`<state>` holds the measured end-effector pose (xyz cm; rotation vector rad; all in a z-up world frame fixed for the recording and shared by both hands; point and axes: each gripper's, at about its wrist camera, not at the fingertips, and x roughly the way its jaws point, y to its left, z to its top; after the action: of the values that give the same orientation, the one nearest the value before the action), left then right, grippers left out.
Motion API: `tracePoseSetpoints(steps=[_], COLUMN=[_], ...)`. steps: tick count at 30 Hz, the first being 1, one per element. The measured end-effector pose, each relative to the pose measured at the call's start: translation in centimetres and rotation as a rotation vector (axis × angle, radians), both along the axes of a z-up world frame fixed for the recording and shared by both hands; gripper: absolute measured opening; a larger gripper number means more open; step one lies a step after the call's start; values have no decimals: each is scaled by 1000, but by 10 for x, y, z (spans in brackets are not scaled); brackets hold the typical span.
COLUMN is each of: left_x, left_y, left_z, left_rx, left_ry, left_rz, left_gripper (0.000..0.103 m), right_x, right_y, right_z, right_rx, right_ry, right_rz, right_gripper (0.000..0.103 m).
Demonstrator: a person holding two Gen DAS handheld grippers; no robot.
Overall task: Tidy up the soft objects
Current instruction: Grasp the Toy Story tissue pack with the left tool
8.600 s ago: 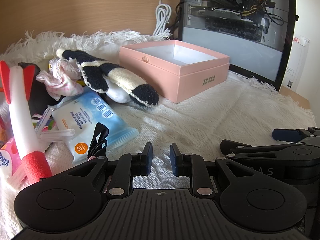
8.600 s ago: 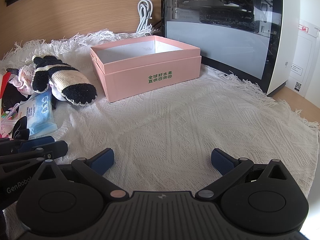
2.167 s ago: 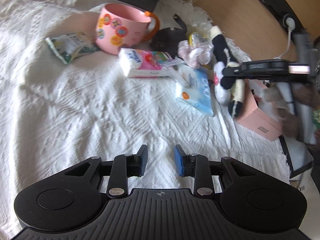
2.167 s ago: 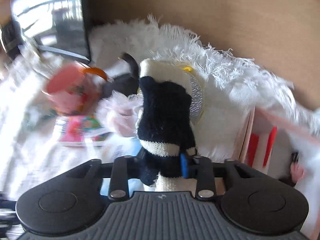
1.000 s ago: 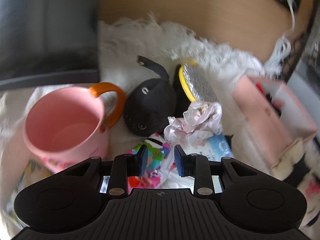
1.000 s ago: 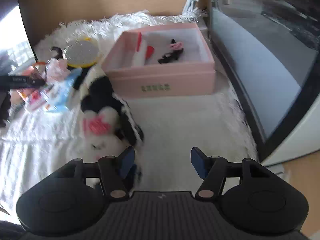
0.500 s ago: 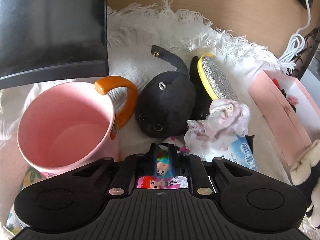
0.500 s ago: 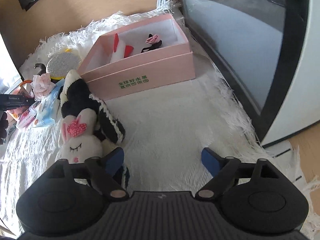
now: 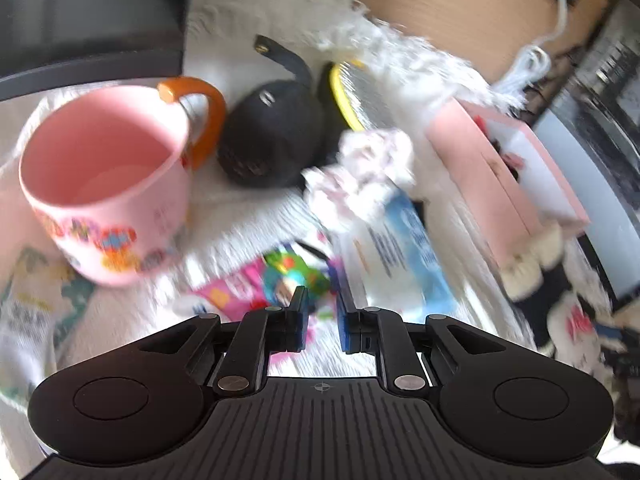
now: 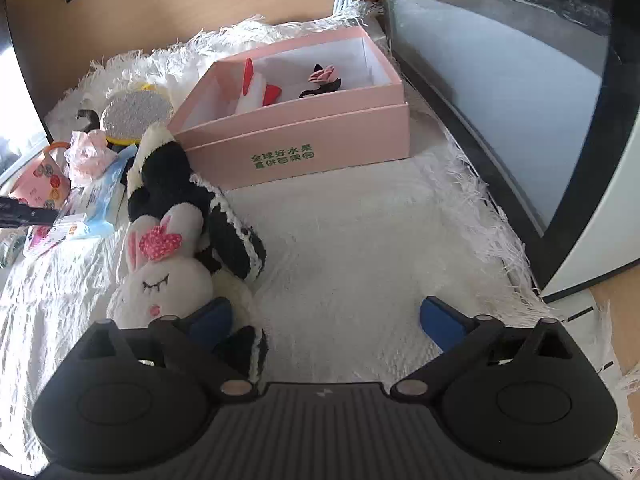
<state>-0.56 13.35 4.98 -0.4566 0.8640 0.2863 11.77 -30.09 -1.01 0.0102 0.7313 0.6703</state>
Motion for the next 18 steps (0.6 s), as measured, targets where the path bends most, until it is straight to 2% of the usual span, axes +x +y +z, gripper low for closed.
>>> tracePoseSetpoints(steps=[6, 10, 12, 16, 17, 18], left_x=[-3, -10, -3, 11, 11, 13], left_y=[-37, -45, -44, -49, -52, -54], left_z=[1, 11, 13, 2, -1, -2], left_rx=[272, 412, 437, 469, 491, 488], left_ry=[35, 0, 38, 191, 196, 200], left_rz=[-79, -117, -180, -356, -386, -405], left_gripper=[19, 20, 20, 21, 26, 41], right_x=[-5, -7, -8, -11, -11, -11], right_y=[10, 11, 11, 13, 13, 13], right_z=[-2, -2, -3, -5, -5, -5], right_rx=[-33, -43, -52, -71, -71, -70], right_ry=[-32, -45, -56, -82, -83, -84], right_rz=[-18, -11, -4, 5, 6, 6], right_gripper=[103, 103, 103, 103, 103, 103])
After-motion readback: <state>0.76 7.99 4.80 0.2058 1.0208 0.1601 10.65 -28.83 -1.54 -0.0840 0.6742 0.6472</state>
